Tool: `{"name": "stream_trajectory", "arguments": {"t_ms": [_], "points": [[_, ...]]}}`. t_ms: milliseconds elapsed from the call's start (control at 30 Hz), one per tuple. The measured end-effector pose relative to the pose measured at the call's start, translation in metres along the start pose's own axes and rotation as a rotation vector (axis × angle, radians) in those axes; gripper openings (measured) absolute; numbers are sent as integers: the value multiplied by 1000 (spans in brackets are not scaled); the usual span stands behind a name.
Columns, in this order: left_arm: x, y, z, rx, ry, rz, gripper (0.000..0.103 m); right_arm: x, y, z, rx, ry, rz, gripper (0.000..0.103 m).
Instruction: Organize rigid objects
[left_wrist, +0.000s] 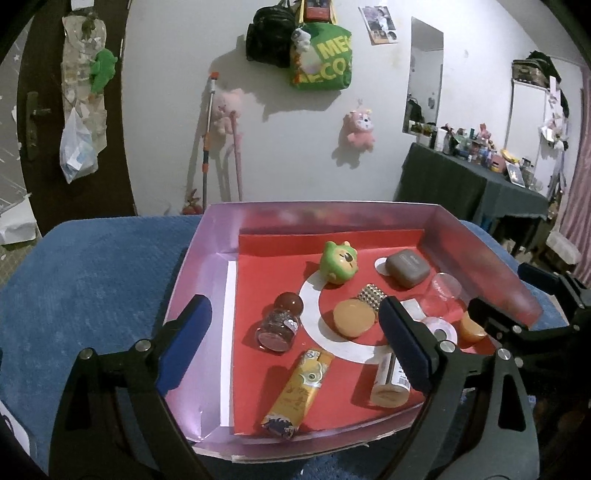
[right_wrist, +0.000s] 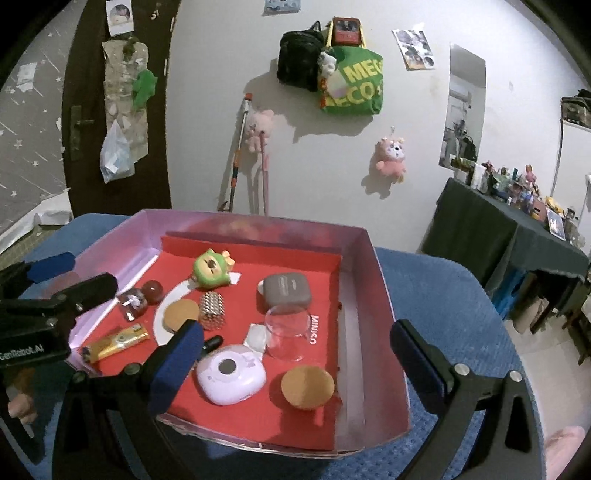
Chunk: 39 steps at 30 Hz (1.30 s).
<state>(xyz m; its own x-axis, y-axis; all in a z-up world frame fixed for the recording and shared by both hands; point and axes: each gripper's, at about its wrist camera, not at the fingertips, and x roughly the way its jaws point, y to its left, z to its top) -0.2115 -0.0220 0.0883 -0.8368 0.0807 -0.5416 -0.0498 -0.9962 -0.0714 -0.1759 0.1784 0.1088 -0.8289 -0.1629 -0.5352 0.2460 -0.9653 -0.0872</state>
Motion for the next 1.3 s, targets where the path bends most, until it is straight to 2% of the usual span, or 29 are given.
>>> {"name": "stream_trajectory", "arguments": {"t_ms": [133,500,1300], "points": [[7,-4,-6,23,10,23,93,2,-6,-6,14,-16,-15,103],[12,-5,-11,17,37,17,93,4,-5,-9,11,-28,-29,103],[9,-7,-11,22,19,21,93,4,-1,-9,-10,-33,-46,103]]}}
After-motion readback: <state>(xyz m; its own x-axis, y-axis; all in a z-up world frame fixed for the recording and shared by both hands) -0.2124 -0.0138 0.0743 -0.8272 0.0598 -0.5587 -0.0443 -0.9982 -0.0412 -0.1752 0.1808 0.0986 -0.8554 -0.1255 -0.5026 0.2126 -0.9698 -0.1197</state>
